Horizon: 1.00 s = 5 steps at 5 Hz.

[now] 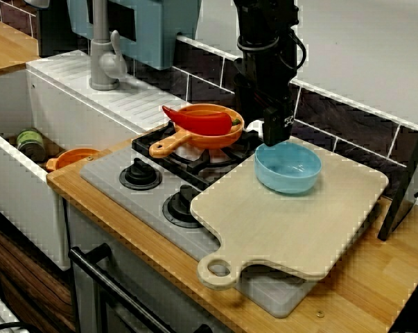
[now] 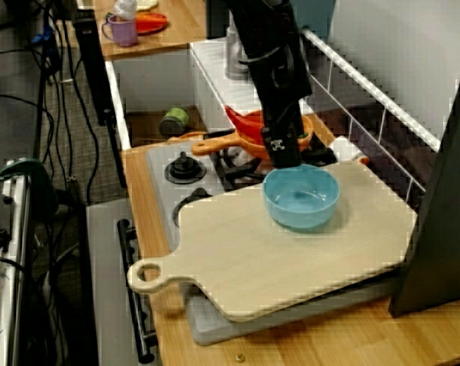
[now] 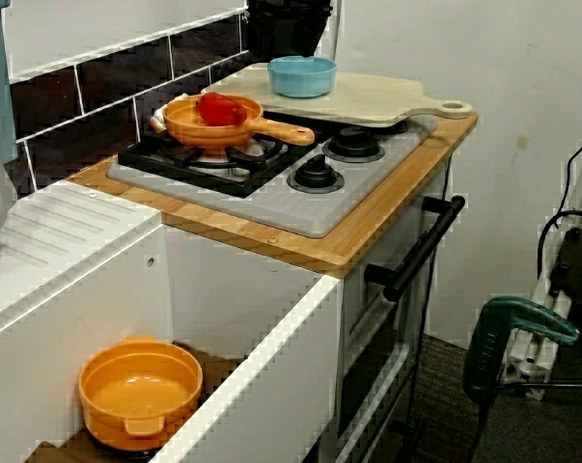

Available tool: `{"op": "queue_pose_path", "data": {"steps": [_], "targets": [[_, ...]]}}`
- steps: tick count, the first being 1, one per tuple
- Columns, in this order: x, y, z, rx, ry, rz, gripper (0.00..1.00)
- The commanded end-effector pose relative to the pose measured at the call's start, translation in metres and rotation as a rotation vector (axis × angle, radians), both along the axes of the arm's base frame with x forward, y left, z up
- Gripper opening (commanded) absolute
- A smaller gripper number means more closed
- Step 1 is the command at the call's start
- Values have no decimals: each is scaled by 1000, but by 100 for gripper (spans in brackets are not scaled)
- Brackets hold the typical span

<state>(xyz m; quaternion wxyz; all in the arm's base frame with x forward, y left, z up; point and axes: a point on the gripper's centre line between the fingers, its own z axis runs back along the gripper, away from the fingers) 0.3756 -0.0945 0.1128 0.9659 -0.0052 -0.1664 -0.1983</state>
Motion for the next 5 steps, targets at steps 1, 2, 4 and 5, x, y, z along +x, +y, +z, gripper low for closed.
{"op": "queue_pose_path", "data": {"steps": [1, 2, 4, 5], "targets": [[20, -10, 25, 1, -61, 41, 100], [33, -17, 26, -19, -49, 81, 100], [51, -34, 21, -25, -74, 151, 100], [56, -35, 16, -27, -80, 206, 100]]}}
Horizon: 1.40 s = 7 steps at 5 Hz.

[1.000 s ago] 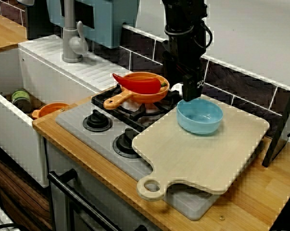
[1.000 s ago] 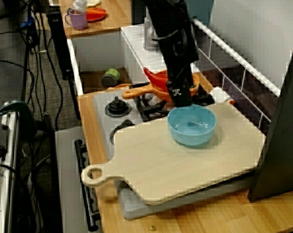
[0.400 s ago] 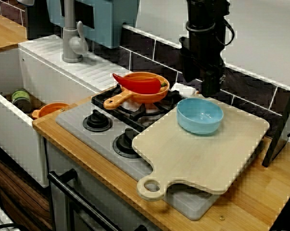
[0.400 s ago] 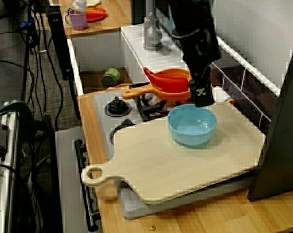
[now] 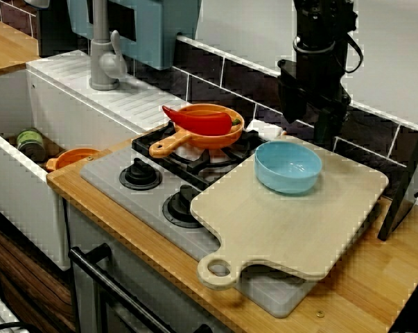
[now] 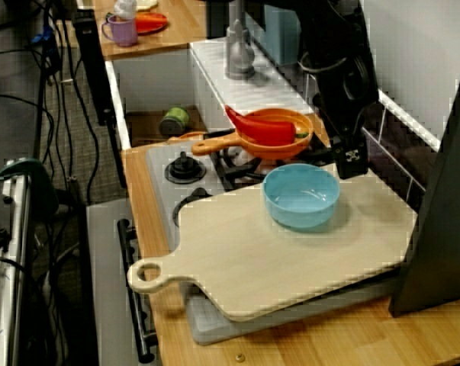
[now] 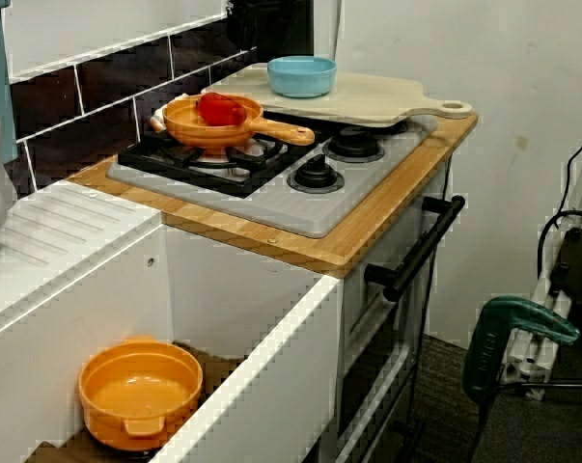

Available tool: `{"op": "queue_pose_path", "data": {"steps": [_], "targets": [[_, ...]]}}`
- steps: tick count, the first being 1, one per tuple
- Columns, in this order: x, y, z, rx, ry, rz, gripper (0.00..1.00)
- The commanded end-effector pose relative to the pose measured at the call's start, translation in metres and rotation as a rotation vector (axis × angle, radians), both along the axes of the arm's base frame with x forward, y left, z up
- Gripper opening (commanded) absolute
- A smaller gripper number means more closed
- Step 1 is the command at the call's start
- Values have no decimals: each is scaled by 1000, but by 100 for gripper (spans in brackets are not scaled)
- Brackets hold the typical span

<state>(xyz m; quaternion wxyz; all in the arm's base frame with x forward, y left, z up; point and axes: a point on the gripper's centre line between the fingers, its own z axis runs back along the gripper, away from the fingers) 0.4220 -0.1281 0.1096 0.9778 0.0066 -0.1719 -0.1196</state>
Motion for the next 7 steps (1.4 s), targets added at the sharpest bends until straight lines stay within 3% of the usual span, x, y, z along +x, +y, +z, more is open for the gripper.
{"op": "queue_pose_path", "data": {"steps": [1, 2, 3, 5, 7], "targets": [[12, -3, 11, -5, -80, 85, 100], [13, -5, 1, -4, -55, 81, 100], [12, -5, -2, -2, -56, 92, 100], [4, -4, 4, -10, -49, 89, 100], [-14, -2, 12, -30, -45, 67, 100]]}}
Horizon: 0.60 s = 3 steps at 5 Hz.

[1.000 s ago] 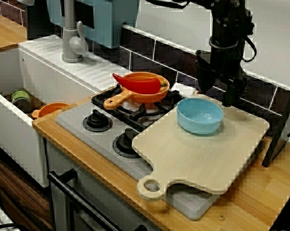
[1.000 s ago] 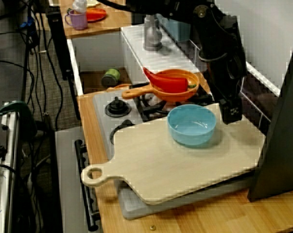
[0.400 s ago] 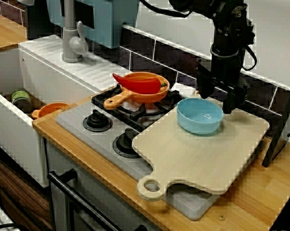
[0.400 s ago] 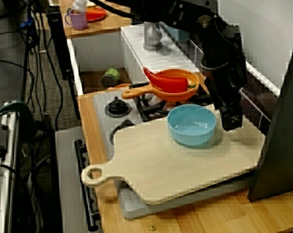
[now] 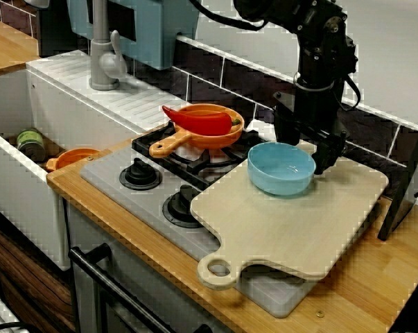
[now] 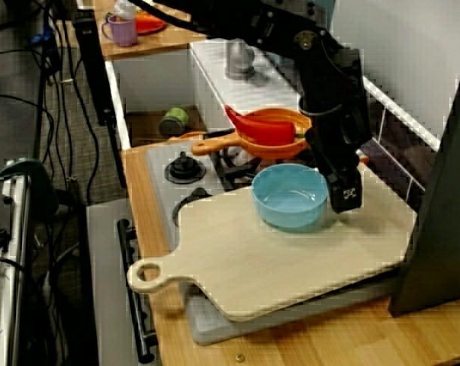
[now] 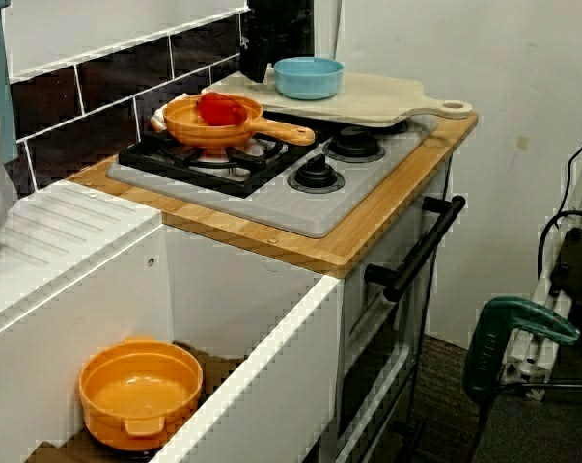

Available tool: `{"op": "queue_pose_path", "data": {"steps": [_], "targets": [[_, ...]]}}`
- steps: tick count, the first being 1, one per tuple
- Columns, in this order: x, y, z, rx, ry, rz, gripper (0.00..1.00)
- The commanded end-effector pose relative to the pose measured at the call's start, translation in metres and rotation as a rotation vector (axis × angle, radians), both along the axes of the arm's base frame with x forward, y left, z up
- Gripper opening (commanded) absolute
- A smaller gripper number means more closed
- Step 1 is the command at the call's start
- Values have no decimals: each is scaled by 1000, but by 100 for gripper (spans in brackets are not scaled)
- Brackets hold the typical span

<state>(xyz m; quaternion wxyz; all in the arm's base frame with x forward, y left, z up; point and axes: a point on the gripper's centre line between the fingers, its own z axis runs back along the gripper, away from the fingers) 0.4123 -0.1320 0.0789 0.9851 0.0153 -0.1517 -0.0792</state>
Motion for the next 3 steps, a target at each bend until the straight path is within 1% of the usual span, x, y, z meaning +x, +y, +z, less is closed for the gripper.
{"op": "queue_pose_path", "data": {"steps": [1, 2, 3], "targets": [[-11, 4, 46, -42, -86, -18, 100], [-19, 9, 48, -55, -78, -15, 100], [-25, 10, 48, -59, -78, -17, 100]]}}
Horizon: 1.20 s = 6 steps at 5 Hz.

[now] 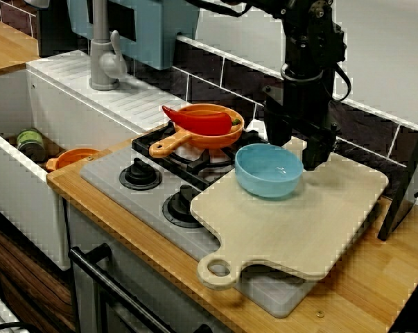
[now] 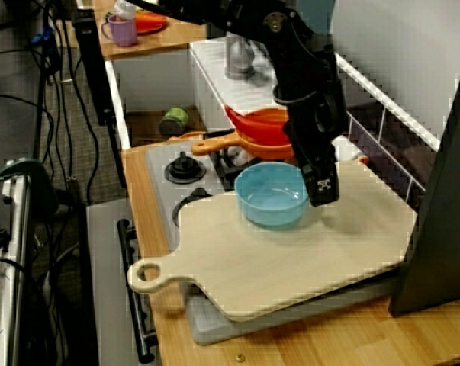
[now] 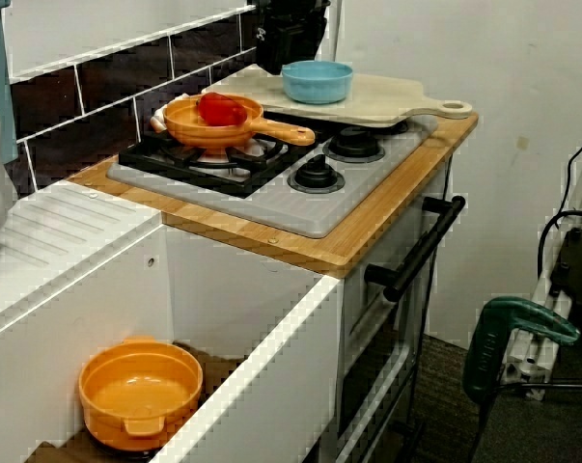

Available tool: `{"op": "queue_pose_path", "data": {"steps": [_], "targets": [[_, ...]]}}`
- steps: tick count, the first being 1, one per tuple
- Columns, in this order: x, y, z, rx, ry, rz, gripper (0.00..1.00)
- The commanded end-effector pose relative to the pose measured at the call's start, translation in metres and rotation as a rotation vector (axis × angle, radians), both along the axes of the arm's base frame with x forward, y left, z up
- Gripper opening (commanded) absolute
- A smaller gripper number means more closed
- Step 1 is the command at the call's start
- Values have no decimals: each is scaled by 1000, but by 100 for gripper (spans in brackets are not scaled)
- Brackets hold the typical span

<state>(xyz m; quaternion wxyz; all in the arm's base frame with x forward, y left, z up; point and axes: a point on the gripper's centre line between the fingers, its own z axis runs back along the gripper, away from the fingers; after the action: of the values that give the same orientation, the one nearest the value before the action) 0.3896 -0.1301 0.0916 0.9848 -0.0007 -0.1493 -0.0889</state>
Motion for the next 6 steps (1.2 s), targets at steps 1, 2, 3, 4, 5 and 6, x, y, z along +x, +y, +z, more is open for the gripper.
{"op": "queue_pose_path", "data": {"steps": [1, 2, 3, 4, 5, 6], "targets": [[-6, 10, 36, -34, -84, 8, 100], [-7, 13, 37, -42, -68, 10, 100], [-6, 14, 43, -58, -73, 5, 100], [-1, 17, 51, -84, -85, -16, 100], [1, 21, 59, -101, -103, -38, 100], [2, 23, 68, -117, -113, -46, 100]]}}
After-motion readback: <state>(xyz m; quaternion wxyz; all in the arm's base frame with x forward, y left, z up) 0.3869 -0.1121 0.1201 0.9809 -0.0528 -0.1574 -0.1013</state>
